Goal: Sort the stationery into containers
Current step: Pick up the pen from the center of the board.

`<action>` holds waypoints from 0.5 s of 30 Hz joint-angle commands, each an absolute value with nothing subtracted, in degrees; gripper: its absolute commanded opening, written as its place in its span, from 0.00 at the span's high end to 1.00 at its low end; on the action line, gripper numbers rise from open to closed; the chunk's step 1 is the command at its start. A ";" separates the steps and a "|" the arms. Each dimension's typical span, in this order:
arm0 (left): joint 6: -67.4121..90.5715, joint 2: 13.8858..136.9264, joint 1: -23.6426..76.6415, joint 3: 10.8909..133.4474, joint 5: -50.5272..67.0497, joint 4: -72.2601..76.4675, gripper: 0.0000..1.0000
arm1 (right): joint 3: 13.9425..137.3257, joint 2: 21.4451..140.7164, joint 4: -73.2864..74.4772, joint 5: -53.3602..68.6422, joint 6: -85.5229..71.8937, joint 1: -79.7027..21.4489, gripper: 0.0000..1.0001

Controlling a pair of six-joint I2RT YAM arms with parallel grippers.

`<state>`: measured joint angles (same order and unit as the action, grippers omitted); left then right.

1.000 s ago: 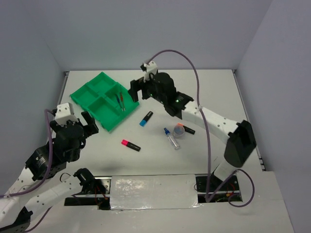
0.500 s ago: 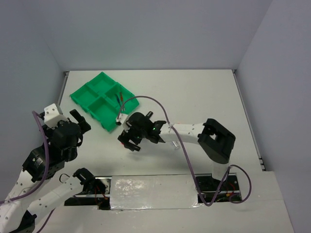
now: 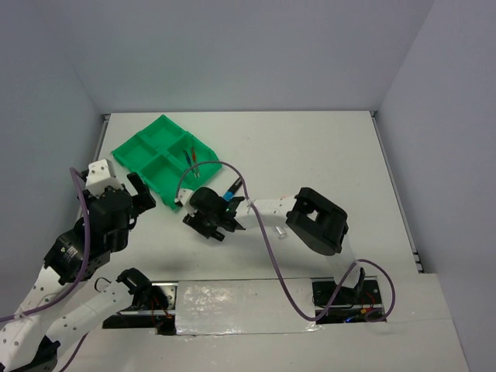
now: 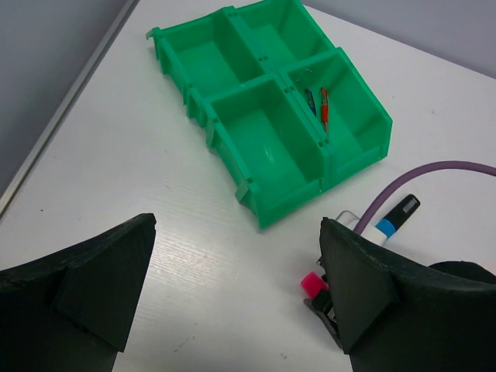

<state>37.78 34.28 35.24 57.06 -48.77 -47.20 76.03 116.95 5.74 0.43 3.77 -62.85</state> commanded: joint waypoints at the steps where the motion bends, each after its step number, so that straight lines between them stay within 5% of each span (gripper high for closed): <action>1: 35.51 33.75 34.72 56.69 -47.02 -43.77 0.01 | 78.66 118.38 6.94 -0.62 3.60 -63.28 0.55; 3: 35.16 33.40 34.63 56.43 -46.85 -43.51 0.01 | 77.53 118.21 6.68 -0.96 2.82 -63.54 1.00; 15: 34.80 32.87 34.10 55.90 -46.23 -42.54 0.01 | 76.45 107.39 -2.30 1.07 3.42 -63.37 1.00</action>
